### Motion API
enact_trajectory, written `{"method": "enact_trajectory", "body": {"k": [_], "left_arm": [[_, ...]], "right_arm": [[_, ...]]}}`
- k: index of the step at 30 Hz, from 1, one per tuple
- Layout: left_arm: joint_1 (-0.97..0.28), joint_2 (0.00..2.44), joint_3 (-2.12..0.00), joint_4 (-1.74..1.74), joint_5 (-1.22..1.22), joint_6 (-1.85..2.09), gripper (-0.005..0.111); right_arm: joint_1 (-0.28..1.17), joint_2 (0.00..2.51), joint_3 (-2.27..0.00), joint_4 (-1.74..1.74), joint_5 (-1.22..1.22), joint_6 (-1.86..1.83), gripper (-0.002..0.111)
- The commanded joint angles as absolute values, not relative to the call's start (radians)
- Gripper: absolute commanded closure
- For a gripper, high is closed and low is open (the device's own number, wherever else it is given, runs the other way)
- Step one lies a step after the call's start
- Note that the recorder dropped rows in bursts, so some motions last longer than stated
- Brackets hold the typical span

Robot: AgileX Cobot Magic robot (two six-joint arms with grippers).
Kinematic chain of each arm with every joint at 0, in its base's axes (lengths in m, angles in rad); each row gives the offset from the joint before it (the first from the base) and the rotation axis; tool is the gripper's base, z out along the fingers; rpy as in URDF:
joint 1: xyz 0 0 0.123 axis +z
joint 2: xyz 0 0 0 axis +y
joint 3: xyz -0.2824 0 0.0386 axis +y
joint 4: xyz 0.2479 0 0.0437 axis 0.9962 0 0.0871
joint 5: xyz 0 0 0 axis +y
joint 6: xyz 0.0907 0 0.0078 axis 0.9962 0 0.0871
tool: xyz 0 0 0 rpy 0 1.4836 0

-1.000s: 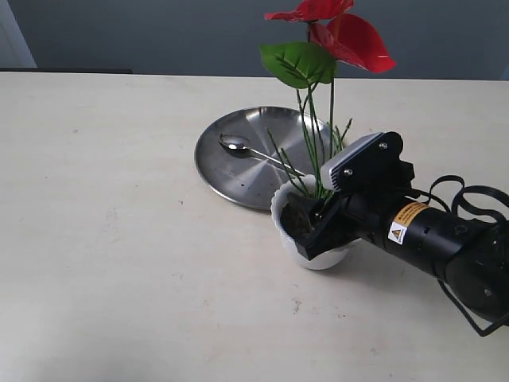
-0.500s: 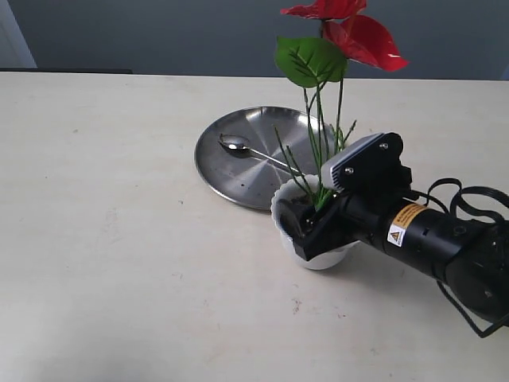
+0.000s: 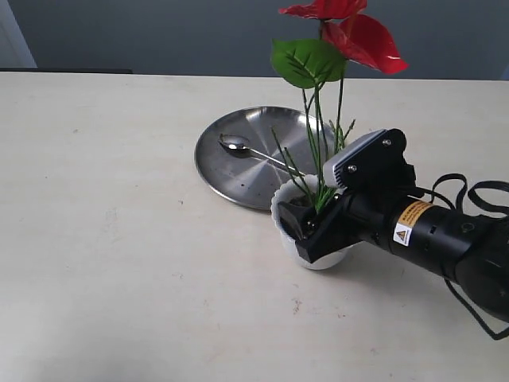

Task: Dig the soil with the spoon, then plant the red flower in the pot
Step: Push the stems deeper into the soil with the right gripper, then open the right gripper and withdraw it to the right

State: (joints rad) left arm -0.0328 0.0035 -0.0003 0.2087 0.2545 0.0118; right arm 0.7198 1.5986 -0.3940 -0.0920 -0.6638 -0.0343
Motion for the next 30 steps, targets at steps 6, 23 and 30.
{"method": "enact_trajectory", "body": {"k": [6,23,30], "left_arm": [[-0.032,0.0,0.0,0.204,0.244,0.011,0.106],[-0.032,0.0,0.0,0.204,0.244,0.011,0.106],[-0.032,0.0,0.0,0.204,0.244,0.011,0.106]], "right_arm": [[0.72,1.515,-0.384,-0.1,-0.532,-0.032,0.022],[0.72,1.354,-0.384,-0.046,-0.298,-0.032,0.023],[0.72,1.19,-0.384,-0.046,-0.131,-0.032,0.023]]}}
